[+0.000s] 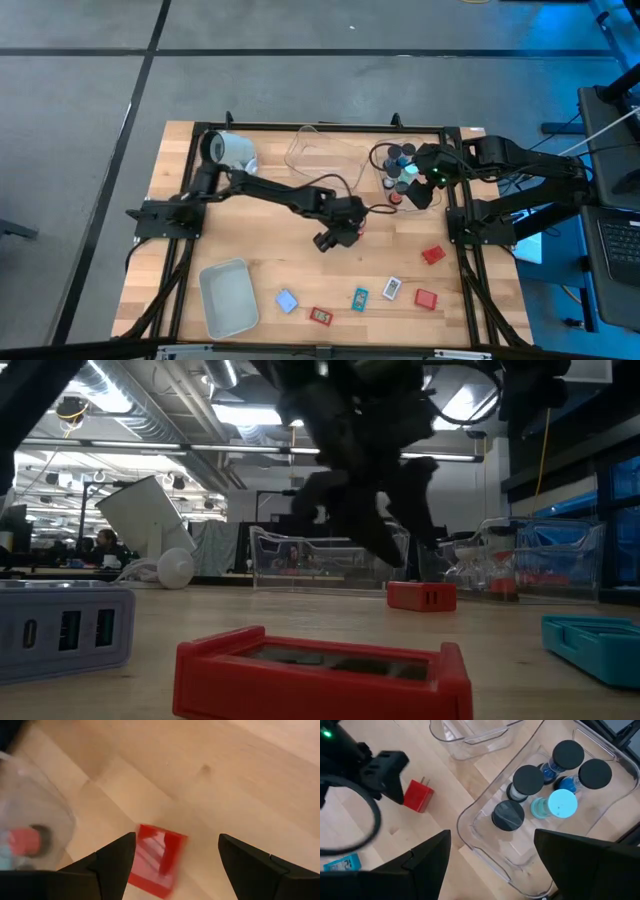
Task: Pick & Place Office items
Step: Put the top red charger adapter into the left transparent bin
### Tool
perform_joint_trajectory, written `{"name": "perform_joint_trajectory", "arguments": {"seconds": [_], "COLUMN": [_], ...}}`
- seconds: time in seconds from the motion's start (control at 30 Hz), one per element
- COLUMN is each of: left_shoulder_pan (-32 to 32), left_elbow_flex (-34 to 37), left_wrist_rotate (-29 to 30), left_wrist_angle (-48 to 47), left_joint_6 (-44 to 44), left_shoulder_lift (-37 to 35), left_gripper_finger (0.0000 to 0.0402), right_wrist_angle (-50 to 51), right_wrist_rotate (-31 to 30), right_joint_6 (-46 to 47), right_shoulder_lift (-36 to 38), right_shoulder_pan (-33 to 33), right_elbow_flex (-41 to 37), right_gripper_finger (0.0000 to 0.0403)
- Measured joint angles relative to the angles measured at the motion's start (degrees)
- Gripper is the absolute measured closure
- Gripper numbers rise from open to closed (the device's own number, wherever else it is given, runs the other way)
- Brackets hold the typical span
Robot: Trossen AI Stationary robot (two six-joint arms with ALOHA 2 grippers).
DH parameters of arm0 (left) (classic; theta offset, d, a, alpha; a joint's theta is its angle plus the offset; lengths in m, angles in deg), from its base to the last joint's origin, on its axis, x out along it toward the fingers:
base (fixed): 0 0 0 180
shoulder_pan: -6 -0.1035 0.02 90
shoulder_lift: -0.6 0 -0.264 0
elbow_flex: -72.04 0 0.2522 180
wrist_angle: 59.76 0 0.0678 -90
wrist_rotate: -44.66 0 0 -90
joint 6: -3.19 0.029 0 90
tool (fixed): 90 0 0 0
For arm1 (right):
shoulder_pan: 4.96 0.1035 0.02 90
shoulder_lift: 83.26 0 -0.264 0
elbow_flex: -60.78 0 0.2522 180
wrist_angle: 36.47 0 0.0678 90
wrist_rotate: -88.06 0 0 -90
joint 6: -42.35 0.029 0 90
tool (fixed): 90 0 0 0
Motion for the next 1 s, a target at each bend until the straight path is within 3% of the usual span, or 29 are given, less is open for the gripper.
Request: {"name": "perform_joint_trajectory", "arguments": {"seconds": [0.23,0.63,0.87,1.0], "left_shoulder_pan": [-2.27,-4.89,-4.92,-4.83], "left_elbow_flex": [-7.89,-8.14,-8.12,-8.12], "left_wrist_rotate": [-2.97,-7.51,-4.46,-1.42], "left_wrist_angle": [-7.05,-5.33,-4.48,-4.96], "left_joint_6": [2.50,4.32,5.40,3.43], "left_shoulder_lift": [4.65,8.00,9.35,9.23], "left_gripper_finger": [0.0121,0.0121,0.0122,0.0144], "right_wrist_angle": [0.00,-0.02,-0.23,-0.24], "right_wrist_rotate": [0.00,-2.54,-2.54,-2.73], "right_joint_6": [-2.71,-4.31,-4.49,-4.49], "right_shoulder_lift": [0.00,0.00,-0.02,-0.02], "right_shoulder_pan": [0.00,-0.02,-0.02,-0.02], "right_elbow_flex": [0.00,0.00,-0.02,-0.02], "right_gripper_finger": [0.0112,0.0112,0.0112,0.0112]}}
